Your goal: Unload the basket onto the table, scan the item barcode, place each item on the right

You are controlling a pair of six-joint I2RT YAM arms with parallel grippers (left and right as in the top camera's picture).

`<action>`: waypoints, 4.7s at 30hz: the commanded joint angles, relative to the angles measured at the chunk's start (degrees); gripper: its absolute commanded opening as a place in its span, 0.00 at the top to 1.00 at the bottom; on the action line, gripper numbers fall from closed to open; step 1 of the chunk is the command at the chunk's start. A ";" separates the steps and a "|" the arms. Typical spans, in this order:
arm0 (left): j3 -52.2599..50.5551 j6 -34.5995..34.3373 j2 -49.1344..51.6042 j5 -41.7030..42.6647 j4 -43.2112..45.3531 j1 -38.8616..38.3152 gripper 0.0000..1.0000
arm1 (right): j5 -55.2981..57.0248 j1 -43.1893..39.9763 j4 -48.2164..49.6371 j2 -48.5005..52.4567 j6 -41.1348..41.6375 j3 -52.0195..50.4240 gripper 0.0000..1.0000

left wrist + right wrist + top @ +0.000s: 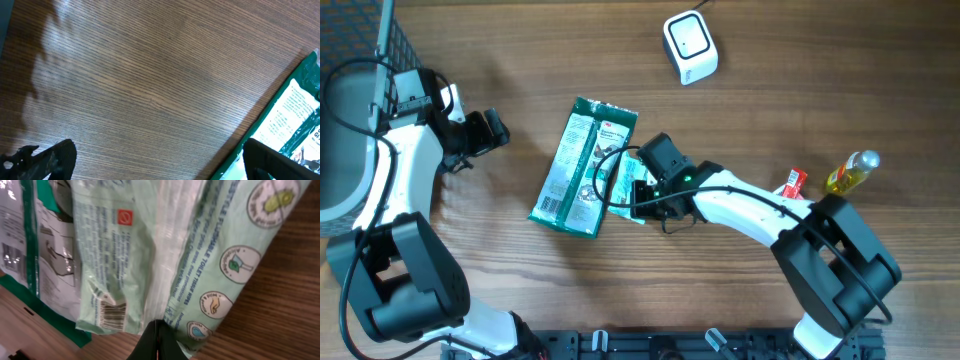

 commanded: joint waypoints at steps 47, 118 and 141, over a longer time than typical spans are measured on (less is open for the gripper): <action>-0.37 0.48 0.44 0.48 -0.02 0.55 0.00 | -22.88 0.13 9.53 4.72 -7.41 6.97 0.95; -0.37 0.48 0.44 0.48 -0.02 0.55 0.00 | 10.47 -1.66 5.75 5.95 -23.02 9.27 0.50; -0.37 0.48 0.44 0.48 -0.02 0.55 0.00 | 6.91 -5.60 -20.83 -11.32 -18.64 9.35 0.22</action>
